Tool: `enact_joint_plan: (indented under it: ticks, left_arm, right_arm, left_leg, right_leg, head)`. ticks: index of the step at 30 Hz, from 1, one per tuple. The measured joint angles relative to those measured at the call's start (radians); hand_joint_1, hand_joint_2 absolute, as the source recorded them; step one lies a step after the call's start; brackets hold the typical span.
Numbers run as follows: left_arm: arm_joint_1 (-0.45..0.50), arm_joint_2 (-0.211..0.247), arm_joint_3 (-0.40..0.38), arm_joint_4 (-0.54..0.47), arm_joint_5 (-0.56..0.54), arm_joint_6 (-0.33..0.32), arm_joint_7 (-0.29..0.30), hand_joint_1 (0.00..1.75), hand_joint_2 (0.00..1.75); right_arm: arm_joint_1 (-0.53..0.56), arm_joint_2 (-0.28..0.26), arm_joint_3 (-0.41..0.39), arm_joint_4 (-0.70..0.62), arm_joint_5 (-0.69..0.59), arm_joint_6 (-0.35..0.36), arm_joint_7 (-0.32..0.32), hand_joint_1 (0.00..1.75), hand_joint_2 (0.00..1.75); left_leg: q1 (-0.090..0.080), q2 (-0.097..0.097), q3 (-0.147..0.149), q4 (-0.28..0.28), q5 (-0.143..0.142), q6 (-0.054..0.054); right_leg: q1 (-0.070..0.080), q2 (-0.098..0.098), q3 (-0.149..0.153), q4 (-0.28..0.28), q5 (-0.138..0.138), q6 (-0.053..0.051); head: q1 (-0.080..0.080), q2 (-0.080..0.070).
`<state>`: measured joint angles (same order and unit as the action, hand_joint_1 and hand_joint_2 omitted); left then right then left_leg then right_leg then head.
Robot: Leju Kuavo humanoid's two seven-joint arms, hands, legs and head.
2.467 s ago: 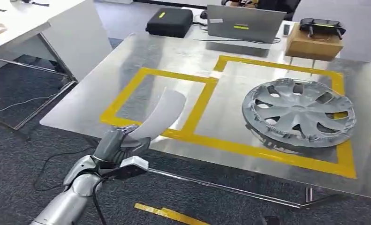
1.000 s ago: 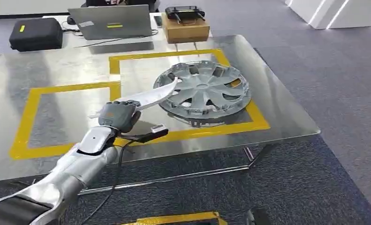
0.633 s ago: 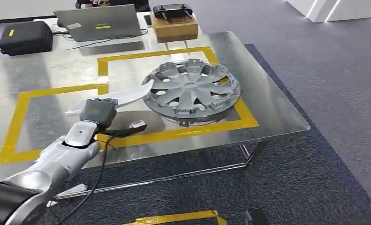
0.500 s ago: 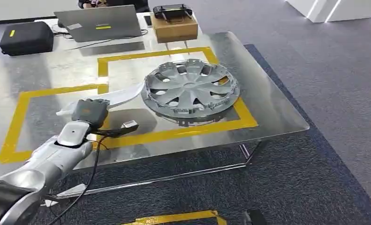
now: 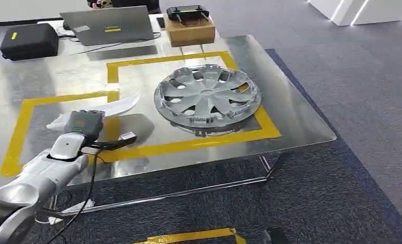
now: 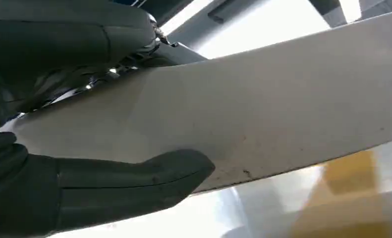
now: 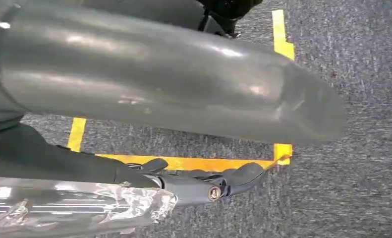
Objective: Take the parts from the cabinet and place them on the table.
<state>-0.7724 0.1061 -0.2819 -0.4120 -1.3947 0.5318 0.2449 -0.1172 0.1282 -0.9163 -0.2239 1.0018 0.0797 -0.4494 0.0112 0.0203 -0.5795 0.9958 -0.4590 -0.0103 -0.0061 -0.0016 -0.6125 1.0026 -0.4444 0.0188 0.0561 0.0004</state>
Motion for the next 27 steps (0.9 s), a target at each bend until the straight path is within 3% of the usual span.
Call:
enact_joint_plan:
  ticks: [11, 22, 23, 27]
  left_arm:
    - [0.051, 0.153, 0.140, 0.022, 0.016, -0.003, -0.021, 1.75, 1.75]
    - [0.068, 0.181, 0.195, 0.027, 0.022, -0.011, -0.021, 1.75, 1.75]
    - [0.068, 0.181, 0.195, 0.027, 0.022, -0.011, -0.021, 0.00, 1.75]
    - [0.068, 0.180, 0.202, 0.027, 0.021, -0.021, -0.034, 0.00, 1.75]
  right_arm:
    - [0.007, 0.000, 0.000, 0.002, 0.000, -0.002, -0.008, 0.00, 0.00]
    - [-0.001, 0.000, 0.002, 0.002, 0.000, -0.002, -0.016, 0.00, 0.00]
    - [-0.001, 0.000, 0.002, 0.002, 0.000, -0.002, -0.016, 0.00, 0.00]
    - [-0.001, 0.000, 0.003, 0.002, 0.000, -0.002, -0.018, 0.00, 0.00]
  left_leg:
    - [0.001, 0.001, -0.001, 0.000, -0.001, -0.001]
    - [0.000, 0.000, -0.001, 0.000, -0.001, -0.001]
    - [0.000, 0.000, -0.001, 0.000, -0.001, -0.001]
    - [0.000, 0.000, -0.001, 0.000, -0.001, -0.001]
  right_leg:
    - [0.001, 0.000, -0.002, 0.000, -0.001, -0.001]
    - [0.000, 0.000, -0.001, 0.000, -0.001, -0.001]
    - [0.000, 0.000, -0.001, 0.000, -0.001, -0.001]
    - [0.000, 0.000, -0.002, 0.000, -0.001, -0.001]
  head:
    - [0.000, 0.000]
    - [0.000, 0.000]
    - [0.001, 0.000]
    - [0.001, 0.000]
